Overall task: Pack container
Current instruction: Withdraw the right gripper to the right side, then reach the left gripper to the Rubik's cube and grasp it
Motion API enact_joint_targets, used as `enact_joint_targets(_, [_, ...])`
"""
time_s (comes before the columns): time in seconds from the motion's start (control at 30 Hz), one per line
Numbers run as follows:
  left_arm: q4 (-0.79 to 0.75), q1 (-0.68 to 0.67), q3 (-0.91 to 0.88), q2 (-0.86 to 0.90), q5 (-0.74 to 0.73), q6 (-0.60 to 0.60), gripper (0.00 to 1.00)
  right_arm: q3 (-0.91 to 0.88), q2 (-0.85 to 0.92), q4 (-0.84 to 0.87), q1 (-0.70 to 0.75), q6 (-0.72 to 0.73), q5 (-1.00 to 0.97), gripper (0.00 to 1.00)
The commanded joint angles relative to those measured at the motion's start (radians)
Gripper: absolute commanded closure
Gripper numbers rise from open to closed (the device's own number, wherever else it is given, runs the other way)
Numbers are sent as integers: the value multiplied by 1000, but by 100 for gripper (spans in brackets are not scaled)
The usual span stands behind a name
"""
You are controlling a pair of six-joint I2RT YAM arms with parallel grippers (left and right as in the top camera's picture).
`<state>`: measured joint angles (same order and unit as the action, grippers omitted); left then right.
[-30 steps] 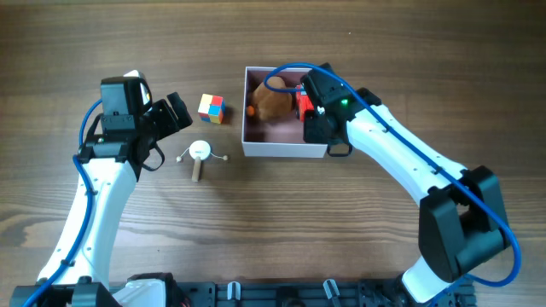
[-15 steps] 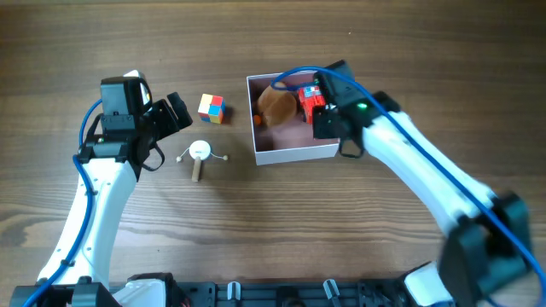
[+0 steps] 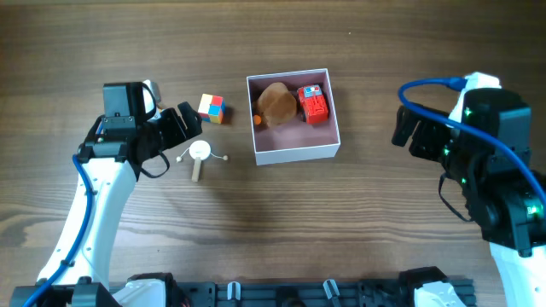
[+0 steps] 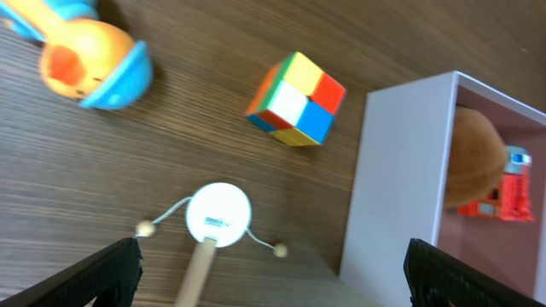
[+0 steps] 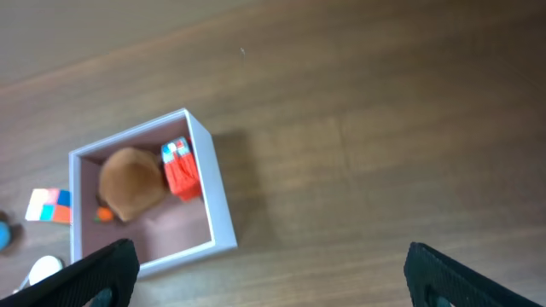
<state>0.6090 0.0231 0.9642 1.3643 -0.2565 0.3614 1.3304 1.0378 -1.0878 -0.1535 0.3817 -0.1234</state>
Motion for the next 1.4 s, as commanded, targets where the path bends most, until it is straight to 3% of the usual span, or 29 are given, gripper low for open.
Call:
enact_joint_targets(0.0, [8, 5, 16, 5, -76, -6, 1, -4, 61, -31, 47, 48, 29, 0])
enact_joint_targets(0.07, [32, -29, 51, 5, 3, -104, 1, -4, 124, -31, 51, 48, 31, 0])
enact_joint_targets(0.23, [93, -145, 209, 47, 267, -127, 0, -4, 235, -30, 51, 47, 31, 0])
enact_joint_targets(0.43, [170, -216, 420, 306, 374, -244, 0, -4, 346, -56, 51, 37, 31, 0])
enact_joint_targets(0.6, [189, -214, 548, 518, 375, -373, 0, -4, 363, -49, 51, 39, 42, 0])
enact_joint_targets(0.77, [142, -204, 550, 602, 373, -428, 3, -4, 363, -50, 51, 37, 42, 0])
enact_joint_targets(0.97, [113, -204, 549, 635, 311, -467, 25, -4, 363, -54, 51, 37, 42, 0])
enact_joint_targets(1.07, [114, -204, 541, 637, 272, -465, 10, -4, 363, -54, 51, 37, 42, 0])
enact_joint_targets(1.13, [117, -204, 541, 645, 269, -458, 6, -4, 363, -56, 51, 37, 43, 0])
enact_joint_targets(1.37, [144, -204, 541, 660, 208, -458, 9, -4, 363, -58, 51, 37, 42, 0])
